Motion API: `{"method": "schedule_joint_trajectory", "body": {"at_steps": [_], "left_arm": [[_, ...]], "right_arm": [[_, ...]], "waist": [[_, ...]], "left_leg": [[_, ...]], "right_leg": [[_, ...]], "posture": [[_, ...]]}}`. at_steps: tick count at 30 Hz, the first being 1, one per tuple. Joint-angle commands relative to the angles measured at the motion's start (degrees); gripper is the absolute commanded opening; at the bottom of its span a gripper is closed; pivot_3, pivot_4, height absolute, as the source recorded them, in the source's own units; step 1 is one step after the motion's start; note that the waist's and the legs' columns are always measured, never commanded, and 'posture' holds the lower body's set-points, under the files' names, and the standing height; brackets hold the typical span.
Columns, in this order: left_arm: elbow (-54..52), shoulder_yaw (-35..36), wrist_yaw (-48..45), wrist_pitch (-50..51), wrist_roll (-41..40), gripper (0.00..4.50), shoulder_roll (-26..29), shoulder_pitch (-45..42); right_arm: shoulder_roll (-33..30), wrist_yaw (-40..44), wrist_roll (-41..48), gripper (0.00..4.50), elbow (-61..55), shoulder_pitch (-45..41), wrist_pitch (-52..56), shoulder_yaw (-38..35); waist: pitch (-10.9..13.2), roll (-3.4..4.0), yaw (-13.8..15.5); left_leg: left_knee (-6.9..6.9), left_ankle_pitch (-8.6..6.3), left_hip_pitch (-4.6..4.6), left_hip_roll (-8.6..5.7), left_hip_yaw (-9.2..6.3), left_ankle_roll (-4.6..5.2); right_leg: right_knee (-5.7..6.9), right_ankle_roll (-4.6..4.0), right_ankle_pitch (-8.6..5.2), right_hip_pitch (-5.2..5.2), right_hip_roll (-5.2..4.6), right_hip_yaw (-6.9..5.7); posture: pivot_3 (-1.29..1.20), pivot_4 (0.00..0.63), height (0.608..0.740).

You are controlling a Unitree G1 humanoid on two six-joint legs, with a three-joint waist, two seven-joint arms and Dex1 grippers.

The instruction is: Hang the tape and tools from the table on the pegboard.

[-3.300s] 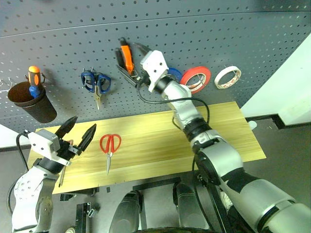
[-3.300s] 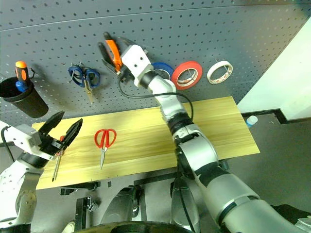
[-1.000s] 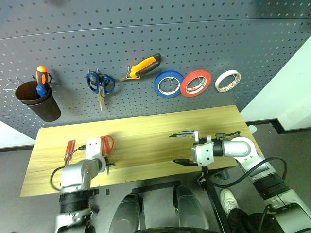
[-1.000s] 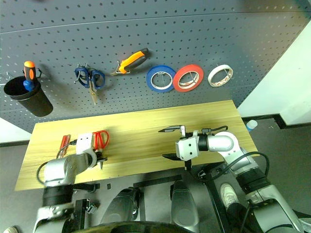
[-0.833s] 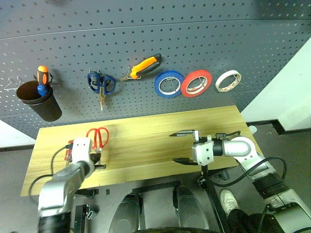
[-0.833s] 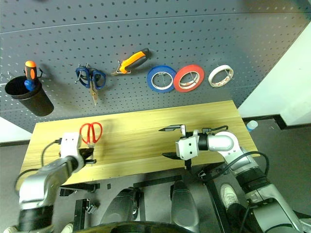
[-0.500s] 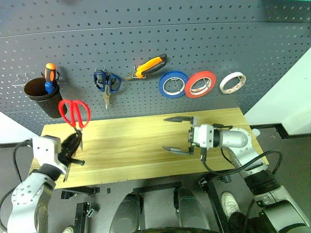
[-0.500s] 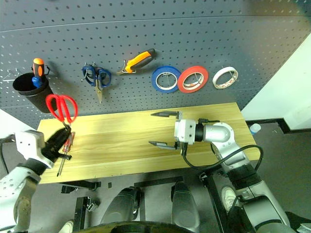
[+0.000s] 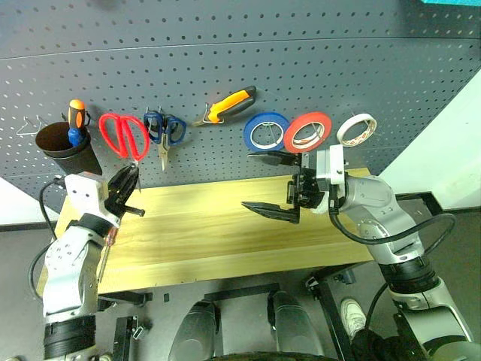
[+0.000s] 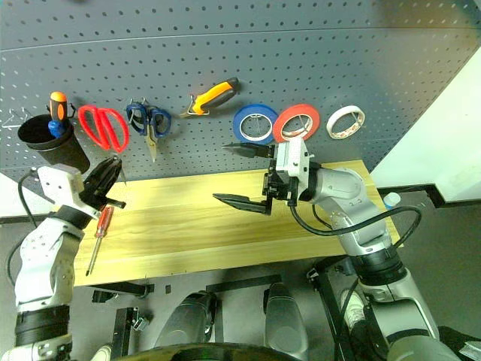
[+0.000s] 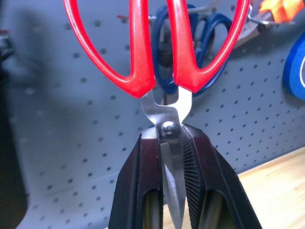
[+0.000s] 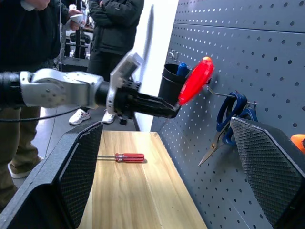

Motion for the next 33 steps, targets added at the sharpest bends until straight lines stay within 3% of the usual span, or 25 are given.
{"method": "schedule_joint_trajectory", "body": {"at_steps": [1,6,12,14,19,22,25,33], "left_arm": [[1.63,-1.47,0.79,-2.38,2.19,0.24,1.00,-2.63],[5.56,-4.45,0.32,-1.82,4.59,0.24,2.04,-5.14],[4.98,-6.33,1.50,3.89,5.87,2.31,3.49,-5.30],[3.06,-7.26,3.00,13.71,6.39,2.94,4.78,-2.52],[2.70,-6.34,5.01,29.97,5.79,2.94,7.56,2.53],[6.47,-2.98,6.25,35.15,3.91,3.55,7.68,2.30],[13.73,-0.54,8.91,39.64,3.42,4.49,7.84,-1.60],[40.95,-4.60,9.76,34.72,9.66,4.49,13.97,-13.47]], "right_arm": [[0.51,-0.62,-0.20,4.50,-3.27,0.33,0.13,-1.79],[0.65,-1.30,-1.10,4.50,-4.14,1.28,0.41,-2.27],[0.66,-1.41,-2.40,4.50,-4.27,2.11,0.29,-2.58],[0.46,-1.11,-3.16,4.50,-4.10,2.57,-0.13,-2.49],[0.31,-0.22,-4.62,4.50,-3.42,3.04,-0.95,-2.29],[0.48,0.28,-5.24,4.50,-3.07,3.41,-1.34,-2.05],[0.75,0.57,-5.76,4.50,-2.57,3.54,-1.71,-1.88],[1.06,0.20,-6.77,4.50,-2.92,5.22,-1.77,-2.06]], "waist": [[-0.05,-0.03,-0.06],[-0.14,-0.03,-0.10],[-0.17,-0.03,-0.19],[-0.18,-0.03,-0.30],[-0.22,0.00,-1.65],[-0.22,0.00,-1.51],[-0.22,-0.01,-1.33],[-0.26,-0.07,-1.49]], "left_leg": [[0.00,0.00,0.00,0.00,0.00,0.00],[0.00,0.00,0.00,0.00,0.02,0.00],[0.00,0.00,0.00,0.00,0.02,0.00],[0.00,0.00,0.00,0.00,0.02,0.00],[-0.02,0.00,0.02,0.01,0.02,0.01],[-0.02,0.00,0.06,0.01,0.01,0.01],[0.02,0.01,0.07,0.01,-0.01,0.01],[0.00,0.01,0.06,0.00,0.00,0.01]], "right_leg": [[0.00,0.02,0.01,0.00,0.00,0.00],[-0.01,0.08,0.05,0.00,0.00,0.00],[-0.01,0.10,0.06,0.00,0.00,0.00],[-0.01,0.11,0.07,-0.01,0.00,0.00],[0.03,0.14,0.06,-0.03,0.01,0.02],[0.10,0.14,0.05,-0.04,0.01,0.01],[0.14,0.14,0.06,-0.03,0.01,0.01],[0.16,0.14,0.07,-0.08,0.01,0.00]], "posture": [[-0.04,0.094,0.740],[-0.06,0.092,0.740],[-0.06,0.093,0.740],[-0.06,0.093,0.740],[-0.04,0.107,0.740],[-0.04,0.110,0.740],[-0.03,0.113,0.740],[-0.04,0.123,0.740]]}}
